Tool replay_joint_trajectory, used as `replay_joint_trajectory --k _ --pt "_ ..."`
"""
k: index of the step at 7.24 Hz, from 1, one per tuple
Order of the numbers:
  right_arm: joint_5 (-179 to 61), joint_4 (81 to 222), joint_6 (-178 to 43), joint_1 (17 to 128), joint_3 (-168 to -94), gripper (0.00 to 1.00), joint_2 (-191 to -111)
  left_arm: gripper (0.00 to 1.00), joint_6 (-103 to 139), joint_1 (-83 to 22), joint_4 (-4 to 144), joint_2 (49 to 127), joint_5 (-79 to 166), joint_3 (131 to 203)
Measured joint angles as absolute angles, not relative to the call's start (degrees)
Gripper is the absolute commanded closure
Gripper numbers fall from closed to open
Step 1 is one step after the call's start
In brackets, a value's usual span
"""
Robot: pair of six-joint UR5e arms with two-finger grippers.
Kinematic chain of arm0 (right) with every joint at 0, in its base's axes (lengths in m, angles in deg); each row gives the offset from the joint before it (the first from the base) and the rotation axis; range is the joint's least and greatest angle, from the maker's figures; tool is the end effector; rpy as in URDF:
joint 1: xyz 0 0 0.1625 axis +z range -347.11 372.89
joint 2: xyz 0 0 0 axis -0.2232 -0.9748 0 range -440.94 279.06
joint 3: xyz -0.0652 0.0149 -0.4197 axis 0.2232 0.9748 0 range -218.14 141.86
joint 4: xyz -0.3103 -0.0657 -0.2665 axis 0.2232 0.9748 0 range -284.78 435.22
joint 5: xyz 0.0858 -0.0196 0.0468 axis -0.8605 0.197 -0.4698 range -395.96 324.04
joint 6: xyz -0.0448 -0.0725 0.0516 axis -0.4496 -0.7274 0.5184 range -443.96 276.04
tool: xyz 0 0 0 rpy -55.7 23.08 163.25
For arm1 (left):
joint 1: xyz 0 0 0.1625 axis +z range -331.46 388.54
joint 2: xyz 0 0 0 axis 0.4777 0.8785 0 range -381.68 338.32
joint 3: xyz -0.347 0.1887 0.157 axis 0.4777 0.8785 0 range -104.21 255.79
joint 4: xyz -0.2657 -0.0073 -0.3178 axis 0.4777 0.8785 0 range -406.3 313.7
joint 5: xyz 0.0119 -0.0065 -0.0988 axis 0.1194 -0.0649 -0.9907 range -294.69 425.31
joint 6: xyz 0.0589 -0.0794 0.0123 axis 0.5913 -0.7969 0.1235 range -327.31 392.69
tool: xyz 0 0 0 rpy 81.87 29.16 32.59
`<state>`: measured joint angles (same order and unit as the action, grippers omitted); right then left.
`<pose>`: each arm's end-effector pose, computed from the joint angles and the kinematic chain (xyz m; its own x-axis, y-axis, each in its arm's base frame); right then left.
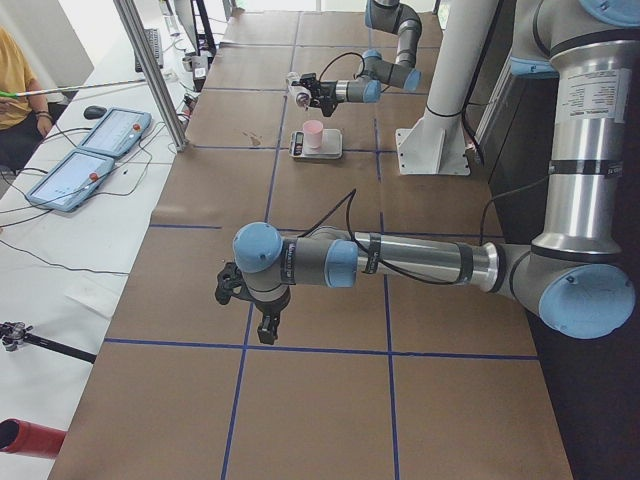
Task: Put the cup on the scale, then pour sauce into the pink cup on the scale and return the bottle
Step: 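Tilt the bottle with the right gripper to pour into the pink cup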
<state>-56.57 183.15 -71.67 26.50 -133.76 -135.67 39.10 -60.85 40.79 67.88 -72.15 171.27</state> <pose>-0.5760 -0.3724 0.2462 0.6181 -0.2042 -0.7591 0.7813 0.2661 0.5646 -0.0547 -0.4902 0.6167 0.6703 0.1460 -0.7276 -0.0861 0.9891 0.1192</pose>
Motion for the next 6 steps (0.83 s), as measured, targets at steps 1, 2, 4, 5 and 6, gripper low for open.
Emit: replay_joint_trajectory --k 1,2,4,5,6 --pt "-54.7 183.1 -72.3 26.0 -133.8 1.00 -136.1 0.00 39.1 -60.8 40.8 67.9 -72.1 171.3" --pt "-53.3 183.1 -73.2 25.8 -133.8 1.00 -136.5 0.00 39.1 -60.8 40.8 67.9 -72.1 171.2" --pt "-52.1 183.2 -76.1 25.7 -133.8 1.00 -136.7 0.00 39.1 -60.8 40.9 68.0 -72.2 171.2" --pt "-51.7 183.1 -76.9 25.7 -133.8 1.00 -136.8 0.00 39.1 -60.8 40.9 68.0 -72.2 171.2" --pt "-51.2 183.1 -77.9 25.7 -133.8 1.00 -136.8 0.00 39.1 -60.8 40.9 68.0 -72.2 171.2"
